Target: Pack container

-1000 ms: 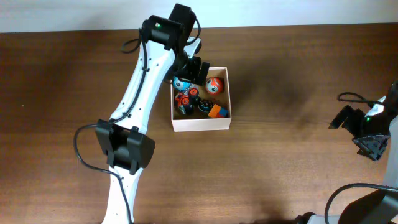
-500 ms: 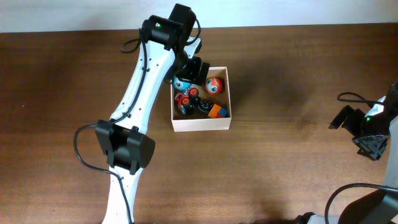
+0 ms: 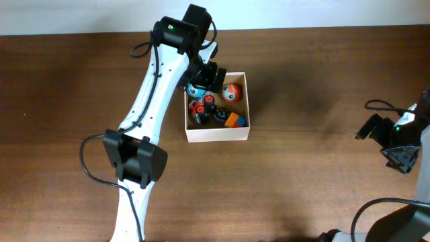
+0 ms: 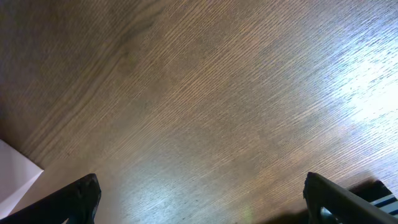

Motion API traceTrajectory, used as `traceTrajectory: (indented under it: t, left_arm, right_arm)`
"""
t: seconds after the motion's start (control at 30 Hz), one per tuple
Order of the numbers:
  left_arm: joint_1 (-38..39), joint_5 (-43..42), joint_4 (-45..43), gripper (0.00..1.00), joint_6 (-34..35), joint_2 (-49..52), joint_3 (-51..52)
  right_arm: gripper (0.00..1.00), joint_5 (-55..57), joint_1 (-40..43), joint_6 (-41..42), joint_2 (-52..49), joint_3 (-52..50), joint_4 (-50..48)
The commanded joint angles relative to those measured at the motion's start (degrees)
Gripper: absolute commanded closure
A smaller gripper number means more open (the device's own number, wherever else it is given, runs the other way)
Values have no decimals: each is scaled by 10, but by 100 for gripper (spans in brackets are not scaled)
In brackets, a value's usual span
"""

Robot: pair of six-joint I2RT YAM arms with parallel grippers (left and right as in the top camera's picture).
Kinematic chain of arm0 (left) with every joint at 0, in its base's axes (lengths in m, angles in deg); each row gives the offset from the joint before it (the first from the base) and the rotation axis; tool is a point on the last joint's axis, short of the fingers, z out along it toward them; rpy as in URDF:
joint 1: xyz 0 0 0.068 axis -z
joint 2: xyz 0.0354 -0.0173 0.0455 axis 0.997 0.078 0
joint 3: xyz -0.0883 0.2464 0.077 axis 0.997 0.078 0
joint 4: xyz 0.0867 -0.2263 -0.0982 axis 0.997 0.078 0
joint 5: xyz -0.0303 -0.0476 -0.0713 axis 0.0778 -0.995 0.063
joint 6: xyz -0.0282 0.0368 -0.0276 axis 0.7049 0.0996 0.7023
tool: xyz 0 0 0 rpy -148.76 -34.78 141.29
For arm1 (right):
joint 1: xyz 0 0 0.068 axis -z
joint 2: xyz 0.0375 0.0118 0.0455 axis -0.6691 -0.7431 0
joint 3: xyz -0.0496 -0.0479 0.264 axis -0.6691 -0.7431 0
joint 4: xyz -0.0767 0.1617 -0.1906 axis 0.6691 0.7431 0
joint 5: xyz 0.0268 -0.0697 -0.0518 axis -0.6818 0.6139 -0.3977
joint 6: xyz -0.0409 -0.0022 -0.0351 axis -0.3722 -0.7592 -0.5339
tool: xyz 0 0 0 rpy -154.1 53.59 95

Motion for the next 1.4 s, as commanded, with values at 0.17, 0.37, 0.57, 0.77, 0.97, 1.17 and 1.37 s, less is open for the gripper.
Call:
traceTrajectory:
  t: [0.17,0.37,0.57,0.77,0.97,1.17,1.37]
  left_arm:
    - [0,4,-81,1,-5,-3,-10]
    - [2,5,-137,1,-36,-21,-10]
    - [-1,12,-150,1,-70,-70,-7]
    - [-23,19,-217,1,-70,-165,110]
    - [-47,20,-366,1,-70,-306,365]
    - [-81,20,-511,1,-70,-440,587]
    - [-137,19,-655,1,-69,-588,813]
  right_arm:
    - [1,-3,4,-6,-2,0,-2]
    - [1,-3,4,-6,-2,0,-2]
    - [1,-3,4,-6,-2,0,-2]
    - [1,-3,4,-6,-2,0,-2]
    - [2,-3,4,-6,-2,0,-2]
    - [1,-3,4,-6,-2,0,-2]
    - [1,-3,4,-6,-2,0,-2]
